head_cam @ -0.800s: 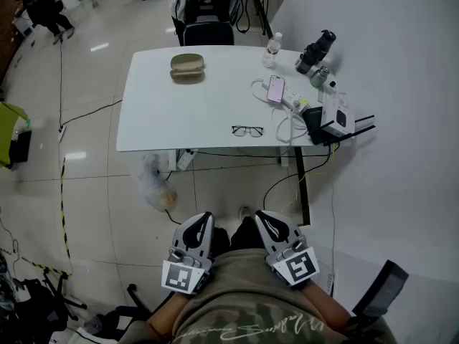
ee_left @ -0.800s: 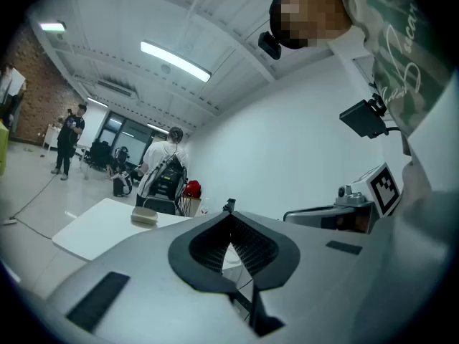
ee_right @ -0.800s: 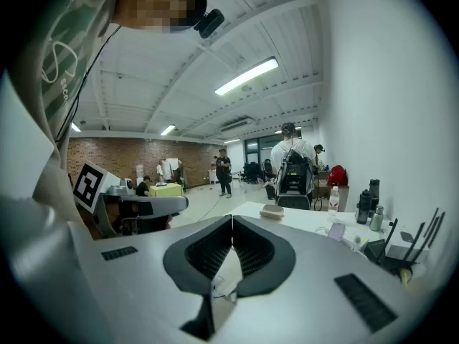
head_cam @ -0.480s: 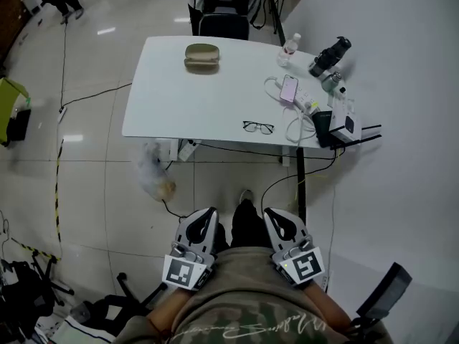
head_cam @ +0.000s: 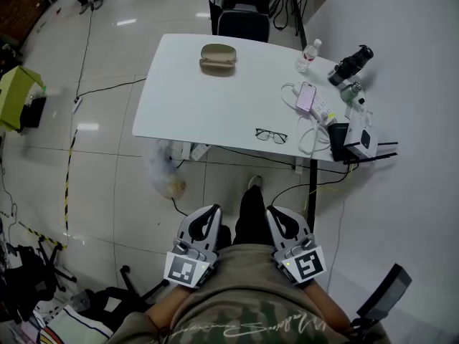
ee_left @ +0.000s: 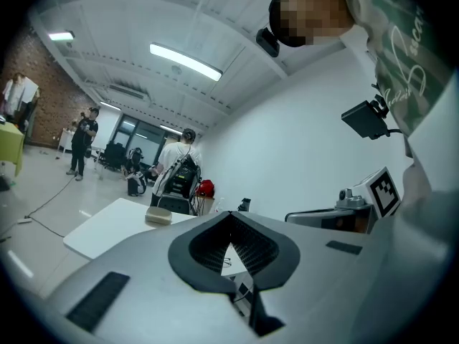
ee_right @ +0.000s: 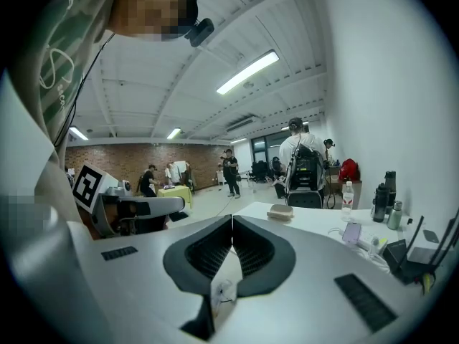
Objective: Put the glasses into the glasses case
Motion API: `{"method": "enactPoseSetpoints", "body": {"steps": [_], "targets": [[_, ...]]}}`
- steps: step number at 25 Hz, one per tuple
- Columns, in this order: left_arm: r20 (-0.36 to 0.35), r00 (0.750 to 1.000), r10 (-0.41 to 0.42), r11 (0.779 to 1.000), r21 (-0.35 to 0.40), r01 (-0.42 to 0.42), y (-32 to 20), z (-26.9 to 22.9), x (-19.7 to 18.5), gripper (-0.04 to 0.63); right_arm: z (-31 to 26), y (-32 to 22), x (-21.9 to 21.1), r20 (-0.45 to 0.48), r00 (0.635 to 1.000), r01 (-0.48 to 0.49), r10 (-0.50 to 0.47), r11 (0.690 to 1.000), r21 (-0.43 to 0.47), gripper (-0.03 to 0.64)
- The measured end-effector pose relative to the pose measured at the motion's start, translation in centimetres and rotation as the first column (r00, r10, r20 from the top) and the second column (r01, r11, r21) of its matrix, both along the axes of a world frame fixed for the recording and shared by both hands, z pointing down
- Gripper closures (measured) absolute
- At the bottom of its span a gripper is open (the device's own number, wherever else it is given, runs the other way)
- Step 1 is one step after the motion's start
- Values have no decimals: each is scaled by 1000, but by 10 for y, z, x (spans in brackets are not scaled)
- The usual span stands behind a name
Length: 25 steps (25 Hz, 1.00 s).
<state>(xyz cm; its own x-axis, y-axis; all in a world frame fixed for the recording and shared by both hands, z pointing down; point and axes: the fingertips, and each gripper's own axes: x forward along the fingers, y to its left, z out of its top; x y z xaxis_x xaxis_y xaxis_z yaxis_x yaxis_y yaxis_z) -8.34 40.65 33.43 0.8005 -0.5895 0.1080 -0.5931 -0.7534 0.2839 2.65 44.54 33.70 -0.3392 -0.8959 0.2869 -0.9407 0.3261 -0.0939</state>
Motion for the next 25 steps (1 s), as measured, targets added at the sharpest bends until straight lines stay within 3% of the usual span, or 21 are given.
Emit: {"method": "enactPoseSetpoints", "body": {"steps": [7, 12, 25], "targets": [[74, 997, 31, 998, 58, -35, -47, -8, 75, 595, -7, -58, 85, 103, 993, -62, 57, 997, 44, 604], [98, 992, 78, 997, 21, -81, -86, 1, 140, 595, 3, -93, 142, 113, 991, -82, 78, 996, 32, 604], [124, 991, 47, 997, 51, -54, -151, 2, 232, 595, 20, -154, 219, 53, 997, 46, -48, 999, 27, 604]]}}
